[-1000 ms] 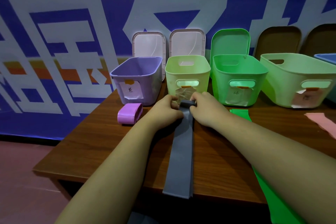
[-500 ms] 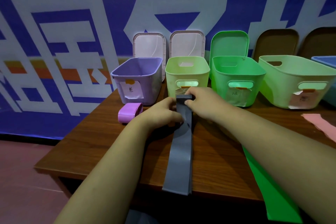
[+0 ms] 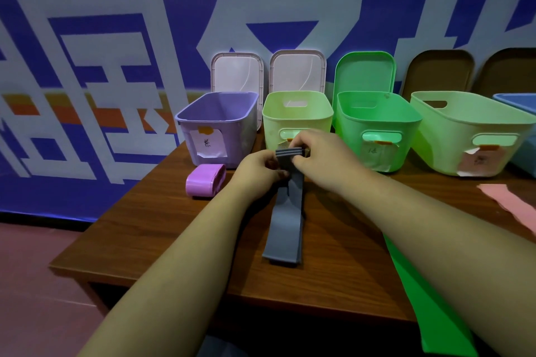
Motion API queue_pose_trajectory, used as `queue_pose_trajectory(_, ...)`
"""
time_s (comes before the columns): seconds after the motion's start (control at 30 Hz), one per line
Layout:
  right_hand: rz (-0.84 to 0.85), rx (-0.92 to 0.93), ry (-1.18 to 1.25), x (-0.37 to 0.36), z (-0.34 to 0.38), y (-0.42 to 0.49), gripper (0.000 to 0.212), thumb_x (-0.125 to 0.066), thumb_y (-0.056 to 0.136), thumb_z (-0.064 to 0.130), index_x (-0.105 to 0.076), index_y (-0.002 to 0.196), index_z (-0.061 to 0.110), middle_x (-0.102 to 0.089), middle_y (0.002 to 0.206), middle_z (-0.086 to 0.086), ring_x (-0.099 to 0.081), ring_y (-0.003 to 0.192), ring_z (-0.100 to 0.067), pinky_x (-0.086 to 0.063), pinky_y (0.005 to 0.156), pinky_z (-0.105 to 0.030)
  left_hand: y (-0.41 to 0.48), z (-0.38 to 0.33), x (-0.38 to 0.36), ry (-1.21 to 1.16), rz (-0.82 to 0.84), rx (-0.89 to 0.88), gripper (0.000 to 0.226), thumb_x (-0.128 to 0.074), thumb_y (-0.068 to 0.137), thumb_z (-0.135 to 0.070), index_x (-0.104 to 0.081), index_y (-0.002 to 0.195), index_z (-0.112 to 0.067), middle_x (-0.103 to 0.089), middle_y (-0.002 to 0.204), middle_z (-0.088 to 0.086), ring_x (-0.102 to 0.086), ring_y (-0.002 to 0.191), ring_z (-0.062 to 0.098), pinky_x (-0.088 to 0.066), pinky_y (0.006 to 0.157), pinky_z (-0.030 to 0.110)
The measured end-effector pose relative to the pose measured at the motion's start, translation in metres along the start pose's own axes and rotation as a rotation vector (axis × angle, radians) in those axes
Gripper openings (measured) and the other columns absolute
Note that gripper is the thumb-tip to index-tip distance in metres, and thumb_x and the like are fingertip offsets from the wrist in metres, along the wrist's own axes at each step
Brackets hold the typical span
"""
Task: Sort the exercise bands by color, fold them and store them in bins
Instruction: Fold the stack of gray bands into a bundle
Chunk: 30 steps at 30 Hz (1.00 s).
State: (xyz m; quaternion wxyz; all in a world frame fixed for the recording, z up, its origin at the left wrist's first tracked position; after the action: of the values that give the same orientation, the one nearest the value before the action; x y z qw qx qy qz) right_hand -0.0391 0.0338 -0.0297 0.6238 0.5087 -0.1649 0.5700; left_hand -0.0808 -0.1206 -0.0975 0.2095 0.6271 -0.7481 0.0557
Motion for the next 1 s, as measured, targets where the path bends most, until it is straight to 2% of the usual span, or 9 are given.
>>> queue_pose_trajectory(0.13, 0.034, 0.015, 0.021, -0.006, 0.005, -0.019, 0.015, -0.07, 0.087, 0.018, -0.07, 0.098, 0.028, -0.064, 0.101, 0.009, -0.059, 0.094, -0.015, -0.045, 0.077, -0.032, 0.0, 0.002, 0.003, 0.122, 0.059, -0.02, 0.015, -0.082, 0.09, -0.012, -0.076, 0.101, -0.021, -0.077, 0.091, 0.006, -0.075, 0.086, 0.02, -0.062, 0.079, 0.036)
queue_pose_trajectory(0.27, 0.067, 0.029, 0.042, -0.011, 0.014, -0.043, 0.016, -0.069, 0.089, 0.02, -0.068, 0.097, 0.033, -0.059, 0.099, 0.013, -0.058, 0.093, -0.01, -0.049, 0.078, -0.032, -0.005, 0.002, 0.009, 0.201, 0.121, -0.023, 0.017, -0.08, 0.09, -0.012, -0.079, 0.095, -0.029, -0.079, 0.092, 0.002, -0.076, 0.092, 0.025, -0.063, 0.086, 0.044)
queue_pose_trajectory(0.43, 0.195, 0.047, -0.086, -0.023, 0.02, -0.068, 0.015, -0.067, 0.092, 0.025, -0.066, 0.101, 0.037, -0.057, 0.102, 0.013, -0.058, 0.096, -0.011, -0.056, 0.085, -0.041, -0.013, -0.002, 0.009, 0.229, 0.114, -0.019, 0.012, -0.081, 0.088, -0.02, -0.08, 0.097, -0.028, -0.08, 0.094, -0.007, -0.076, 0.094, 0.014, -0.062, 0.091, 0.038)
queue_pose_trajectory(0.53, 0.2, 0.031, -0.104, -0.023, 0.019, -0.075, 0.014, -0.067, 0.096, 0.027, -0.066, 0.107, 0.036, -0.056, 0.106, 0.013, -0.058, 0.098, -0.012, -0.056, 0.086, -0.041, -0.014, -0.002, 0.007, 0.243, 0.085, -0.015, 0.01, -0.083, 0.089, -0.025, -0.08, 0.097, -0.029, -0.079, 0.095, -0.008, -0.074, 0.094, 0.012, -0.061, 0.091, 0.036)
queue_pose_trajectory(0.63, 0.202, 0.031, -0.107, -0.025, 0.018, -0.078, 0.016, -0.067, 0.098, 0.029, -0.067, 0.114, 0.033, -0.055, 0.11, 0.013, -0.058, 0.1, -0.012, -0.055, 0.088, -0.038, -0.014, -0.001, 0.007, 0.221, 0.061, 0.017, 0.009, -0.083, 0.088, -0.021, -0.081, 0.095, -0.027, -0.079, 0.092, -0.005, -0.076, 0.09, 0.015, -0.064, 0.087, 0.038)
queue_pose_trajectory(0.73, 0.222, 0.031, -0.127, -0.029, 0.018, -0.08, 0.02, -0.064, 0.1, 0.032, -0.068, 0.12, 0.032, -0.055, 0.113, 0.013, -0.057, 0.104, -0.012, -0.055, 0.091, -0.038, -0.015, 0.003, 0.007, 0.143, 0.033, 0.084, 0.014, -0.078, 0.088, -0.009, -0.081, 0.092, -0.021, -0.08, 0.087, 0.005, -0.078, 0.088, 0.026, -0.066, 0.083, 0.043)
queue_pose_trajectory(0.87, 0.184, 0.03, -0.096, -0.028, 0.016, -0.081, 0.021, -0.059, 0.104, 0.037, -0.077, 0.111, 0.027, -0.055, 0.108, 0.012, -0.058, 0.099, -0.01, -0.055, 0.089, -0.039, -0.015, 0.007, 0.006, 0.02, 0.024, 0.137, 0.018, -0.073, 0.086, 0.004, -0.081, 0.09, -0.011, -0.079, 0.089, 0.019, -0.077, 0.082, 0.031, -0.066, 0.083, 0.052)
queue_pose_trajectory(0.93, 0.144, -0.008, -0.085, -0.026, 0.01, -0.076, 0.028, -0.056, 0.106, 0.04, -0.08, 0.102, 0.026, -0.052, 0.105, 0.011, -0.055, 0.098, -0.01, -0.053, 0.088, -0.039, -0.014, 0.009, 0.008, 0.031, 0.026, 0.142, 0.015, -0.077, 0.085, 0.0, -0.082, 0.091, -0.013, -0.08, 0.088, 0.014, -0.078, 0.085, 0.03, -0.066, 0.085, 0.048)
queue_pose_trajectory(1.0, 0.131, -0.055, -0.093, -0.026, 0.003, -0.066, 0.028, -0.058, 0.105, 0.042, -0.082, 0.103, 0.029, -0.051, 0.106, 0.008, -0.053, 0.105, -0.015, -0.051, 0.092, -0.039, -0.013, 0.009, 0.011, 0.125, 0.013, 0.131, 0.013, -0.079, 0.085, -0.008, -0.081, 0.092, -0.019, -0.079, 0.087, 0.005, -0.076, 0.086, 0.025, -0.066, 0.085, 0.04)
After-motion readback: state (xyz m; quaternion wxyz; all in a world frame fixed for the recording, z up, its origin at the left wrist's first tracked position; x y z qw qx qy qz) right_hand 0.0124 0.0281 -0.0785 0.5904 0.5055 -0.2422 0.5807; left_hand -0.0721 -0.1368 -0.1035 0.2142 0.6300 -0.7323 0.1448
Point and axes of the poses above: each hand's wrist, its own y-axis towards the middle knuckle, its own x-axis out of the back of the hand, z = x × y, the point moved 6 cm from there along y, towards the middle knuckle
